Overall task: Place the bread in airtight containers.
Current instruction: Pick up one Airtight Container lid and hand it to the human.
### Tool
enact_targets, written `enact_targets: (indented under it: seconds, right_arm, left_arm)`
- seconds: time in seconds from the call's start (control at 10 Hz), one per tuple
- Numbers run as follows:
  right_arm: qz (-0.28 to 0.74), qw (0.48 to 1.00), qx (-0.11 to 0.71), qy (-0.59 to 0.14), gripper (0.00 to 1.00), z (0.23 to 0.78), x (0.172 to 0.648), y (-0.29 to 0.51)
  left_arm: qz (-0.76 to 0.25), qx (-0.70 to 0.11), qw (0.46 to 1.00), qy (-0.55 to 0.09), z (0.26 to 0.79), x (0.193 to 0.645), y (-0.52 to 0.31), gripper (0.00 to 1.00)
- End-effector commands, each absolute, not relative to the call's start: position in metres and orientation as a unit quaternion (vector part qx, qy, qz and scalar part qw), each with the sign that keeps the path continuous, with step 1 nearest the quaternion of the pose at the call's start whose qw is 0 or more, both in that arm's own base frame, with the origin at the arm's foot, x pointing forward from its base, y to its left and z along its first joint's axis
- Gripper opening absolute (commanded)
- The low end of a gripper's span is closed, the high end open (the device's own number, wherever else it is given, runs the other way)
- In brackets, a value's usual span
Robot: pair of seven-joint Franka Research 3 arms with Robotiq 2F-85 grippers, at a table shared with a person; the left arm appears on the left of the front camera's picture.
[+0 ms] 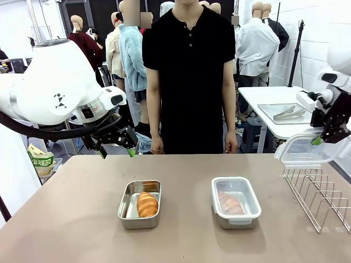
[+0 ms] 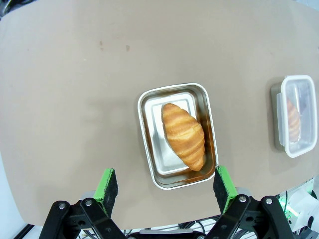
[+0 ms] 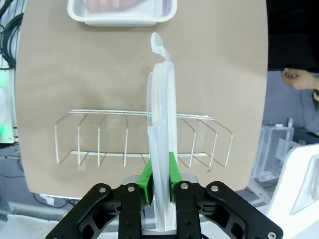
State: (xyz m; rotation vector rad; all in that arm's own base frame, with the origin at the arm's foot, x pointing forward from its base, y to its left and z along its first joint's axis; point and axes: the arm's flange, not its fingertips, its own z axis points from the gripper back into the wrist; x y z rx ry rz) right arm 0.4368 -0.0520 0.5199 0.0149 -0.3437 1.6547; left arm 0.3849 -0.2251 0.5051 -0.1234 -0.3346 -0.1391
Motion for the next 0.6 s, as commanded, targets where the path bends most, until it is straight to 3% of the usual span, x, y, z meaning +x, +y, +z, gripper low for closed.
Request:
enact_targets:
  seconds: [0.0, 0.2, 0.5]
  right_arm:
    - [0.725, 0.668, 0.011, -0.167, 0.0, 0.532, 0.424, -0.049]
    - [0.753, 0.631, -0.023, -0.185, 0.0, 0.565, 0.422, -0.036]
    - [0.826, 0.516, -0.097, -0.204, 0.0, 0.619, 0.433, 0.018]
  left_arm:
    - [-0.069, -0.058, 0.982, -0.168, 0.506, 0.385, -0.224, 1.0]
    - [-0.069, -0.058, 0.982, -0.168, 0.506, 0.385, -0.224, 1.0]
    - [-0.069, -0.058, 0.982, -0.168, 0.506, 0.385, -0.224, 1.0]
